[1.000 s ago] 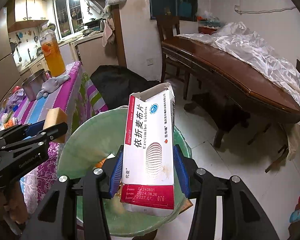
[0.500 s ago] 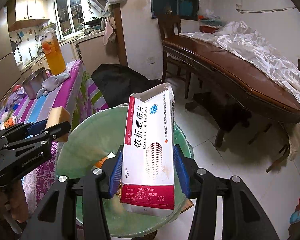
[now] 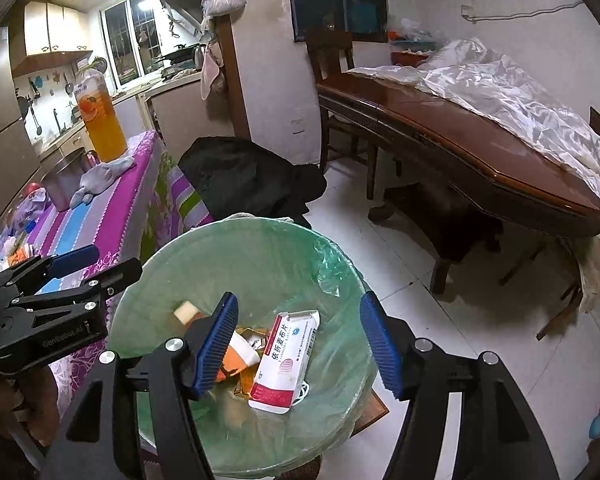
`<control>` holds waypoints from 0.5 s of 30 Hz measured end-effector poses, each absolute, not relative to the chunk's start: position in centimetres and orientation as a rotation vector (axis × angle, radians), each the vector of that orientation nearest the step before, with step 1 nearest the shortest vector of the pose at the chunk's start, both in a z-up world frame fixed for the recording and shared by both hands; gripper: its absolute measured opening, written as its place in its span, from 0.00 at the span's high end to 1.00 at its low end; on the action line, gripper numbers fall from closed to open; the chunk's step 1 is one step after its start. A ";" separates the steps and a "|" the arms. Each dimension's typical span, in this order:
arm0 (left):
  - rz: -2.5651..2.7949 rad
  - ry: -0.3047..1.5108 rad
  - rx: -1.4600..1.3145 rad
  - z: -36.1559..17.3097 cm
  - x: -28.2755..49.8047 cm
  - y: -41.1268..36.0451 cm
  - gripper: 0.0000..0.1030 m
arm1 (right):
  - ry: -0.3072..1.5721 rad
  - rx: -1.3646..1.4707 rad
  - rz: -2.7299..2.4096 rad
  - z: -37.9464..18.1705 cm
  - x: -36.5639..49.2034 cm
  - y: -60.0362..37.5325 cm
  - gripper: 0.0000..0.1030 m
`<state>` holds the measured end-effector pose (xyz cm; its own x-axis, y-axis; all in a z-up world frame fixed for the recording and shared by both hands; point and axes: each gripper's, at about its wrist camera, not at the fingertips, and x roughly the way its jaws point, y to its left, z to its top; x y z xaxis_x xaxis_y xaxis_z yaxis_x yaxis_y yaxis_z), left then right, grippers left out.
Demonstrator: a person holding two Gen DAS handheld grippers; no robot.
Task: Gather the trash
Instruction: 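Open both tools to drop the sponge and medicine box into the bin, then move both open tools back over the table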
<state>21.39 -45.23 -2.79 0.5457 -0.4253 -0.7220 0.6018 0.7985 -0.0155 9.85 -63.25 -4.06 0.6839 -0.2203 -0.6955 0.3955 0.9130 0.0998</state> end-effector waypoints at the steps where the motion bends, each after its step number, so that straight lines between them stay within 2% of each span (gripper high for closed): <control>1: -0.616 0.783 0.247 -2.8 21.4 -45.3 0.34 | 0.742 0.251 -0.349 -4.1 9.9 -63.2 0.38; 10: -0.619 0.775 0.247 -2.6 21.0 -44.9 0.33 | 0.719 0.240 -0.344 -3.4 9.6 -62.5 0.36; 13: -0.619 0.758 0.240 -2.2 20.7 -43.7 0.32 | 0.635 0.214 -0.331 -2.0 8.7 -61.0 0.25; 15: -0.611 0.733 0.234 -1.7 20.5 -42.3 0.26 | 0.558 0.198 -0.328 -0.8 8.0 -59.4 0.19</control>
<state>20.46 -42.29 -1.68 0.5804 -0.4380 -0.6865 0.5964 0.8027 -0.0078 8.00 -59.43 -0.84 0.7985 -0.2503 -0.5475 0.3567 0.9294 0.0953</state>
